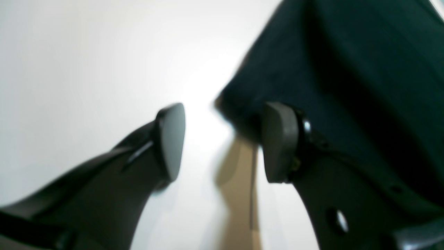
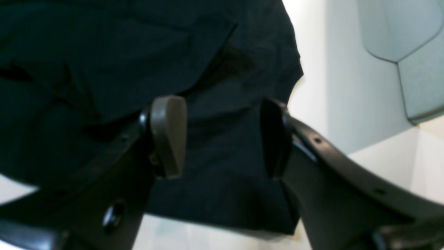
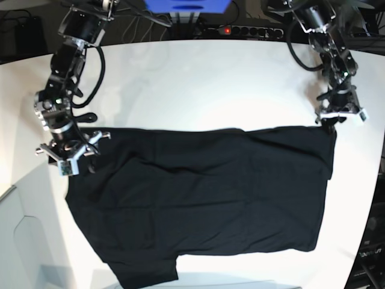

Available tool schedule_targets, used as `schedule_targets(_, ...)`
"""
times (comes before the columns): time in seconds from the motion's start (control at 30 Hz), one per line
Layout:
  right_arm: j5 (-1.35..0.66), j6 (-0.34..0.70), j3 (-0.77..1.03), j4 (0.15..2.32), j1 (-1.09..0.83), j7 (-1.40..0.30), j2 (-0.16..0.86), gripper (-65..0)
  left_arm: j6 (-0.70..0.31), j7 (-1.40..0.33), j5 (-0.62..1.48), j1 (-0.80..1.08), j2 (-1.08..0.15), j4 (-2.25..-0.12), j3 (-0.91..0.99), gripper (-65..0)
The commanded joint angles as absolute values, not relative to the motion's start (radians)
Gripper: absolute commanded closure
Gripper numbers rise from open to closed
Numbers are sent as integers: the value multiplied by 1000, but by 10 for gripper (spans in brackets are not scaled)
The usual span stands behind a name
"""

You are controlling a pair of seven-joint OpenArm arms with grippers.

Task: Fold the T-shirt properly
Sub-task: 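Pull the held shirt edge back toward the robot with both grippers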

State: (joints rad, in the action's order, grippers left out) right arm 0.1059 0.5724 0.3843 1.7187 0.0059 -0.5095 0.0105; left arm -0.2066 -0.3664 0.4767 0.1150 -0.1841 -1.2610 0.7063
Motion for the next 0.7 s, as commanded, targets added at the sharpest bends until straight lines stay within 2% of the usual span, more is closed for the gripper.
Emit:
schedule_targets(0.0, 99, 573, 390, 1736, 13, -490, 13, -346, -211, -366, 483, 110, -197, -1271, 710, -342)
schedule_targets(0.33, 99, 573, 392, 1738, -58, -490, 21, -344, -211, -367, 481, 65, -199, -1264, 707, -338)
schedule_targets(0.53, 99, 573, 438, 1736, -76, -490, 16, -348, -211, -371, 481, -7, -249, -1109, 700, -332)
schedule_targets(0.6, 99, 573, 460, 1732, -74, -490, 16, -348, -211, -367, 481, -19, -263, -1079, 700, -271)
schedule_targets(0.67, 99, 573, 481, 1727, -70, -490, 19, -348, -213, -367, 481, -22, -271, -1059, 700, -149)
